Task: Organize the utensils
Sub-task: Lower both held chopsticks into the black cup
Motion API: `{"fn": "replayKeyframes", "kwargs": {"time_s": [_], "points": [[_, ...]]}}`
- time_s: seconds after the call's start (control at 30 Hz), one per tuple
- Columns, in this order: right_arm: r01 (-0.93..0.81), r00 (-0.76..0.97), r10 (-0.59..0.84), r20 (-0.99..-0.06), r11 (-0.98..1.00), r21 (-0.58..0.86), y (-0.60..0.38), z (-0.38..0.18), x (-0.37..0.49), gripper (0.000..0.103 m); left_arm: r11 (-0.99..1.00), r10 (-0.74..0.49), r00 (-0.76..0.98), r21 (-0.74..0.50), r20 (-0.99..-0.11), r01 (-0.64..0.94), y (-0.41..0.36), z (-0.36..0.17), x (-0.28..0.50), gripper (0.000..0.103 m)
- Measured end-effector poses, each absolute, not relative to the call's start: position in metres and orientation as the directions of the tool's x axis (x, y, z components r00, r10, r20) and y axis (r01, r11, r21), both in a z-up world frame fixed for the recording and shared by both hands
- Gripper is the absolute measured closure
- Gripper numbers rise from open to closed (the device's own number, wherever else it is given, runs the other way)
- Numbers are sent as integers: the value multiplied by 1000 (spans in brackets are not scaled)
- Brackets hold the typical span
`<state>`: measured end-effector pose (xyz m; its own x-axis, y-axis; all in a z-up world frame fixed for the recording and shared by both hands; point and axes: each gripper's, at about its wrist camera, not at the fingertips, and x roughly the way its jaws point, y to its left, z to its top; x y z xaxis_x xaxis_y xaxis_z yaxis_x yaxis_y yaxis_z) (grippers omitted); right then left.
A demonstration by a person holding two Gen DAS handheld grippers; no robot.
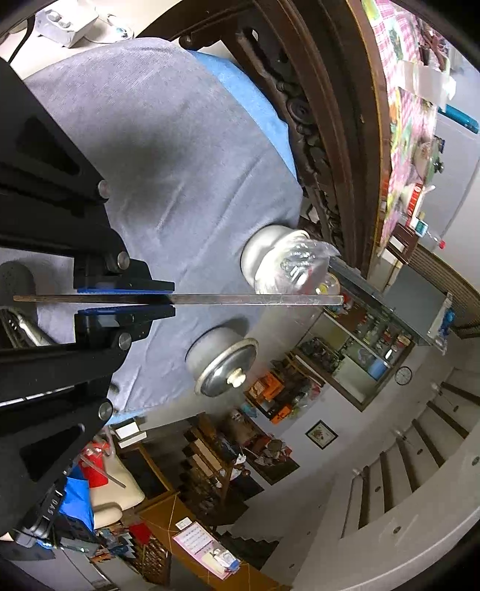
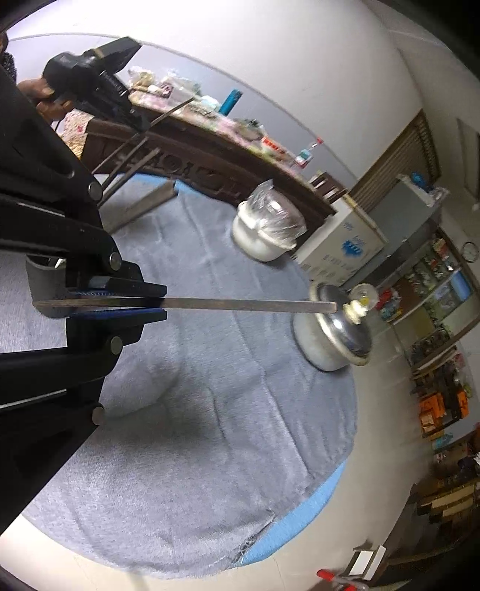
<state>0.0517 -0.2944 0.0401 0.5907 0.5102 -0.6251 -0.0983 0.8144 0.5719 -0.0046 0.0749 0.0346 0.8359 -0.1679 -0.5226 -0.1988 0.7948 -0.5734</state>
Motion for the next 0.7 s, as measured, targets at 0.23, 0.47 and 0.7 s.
{"fn": "replayKeyframes", "kwargs": {"time_s": [0.23, 0.47, 0.7], "points": [[-123, 677, 507, -533, 792, 597, -289, 67, 30, 96, 835, -155, 863, -530, -480, -145, 40, 43, -19, 98], [-132, 704, 486, -518, 806, 576, -267, 59, 22, 96, 867, -120, 872, -479, -475, -141, 21, 32, -20, 98], [-156, 708, 459, -537, 843, 514, -248, 50, 15, 96, 890, -96, 866, -433, -490, -146, 9, 19, -24, 98]]}}
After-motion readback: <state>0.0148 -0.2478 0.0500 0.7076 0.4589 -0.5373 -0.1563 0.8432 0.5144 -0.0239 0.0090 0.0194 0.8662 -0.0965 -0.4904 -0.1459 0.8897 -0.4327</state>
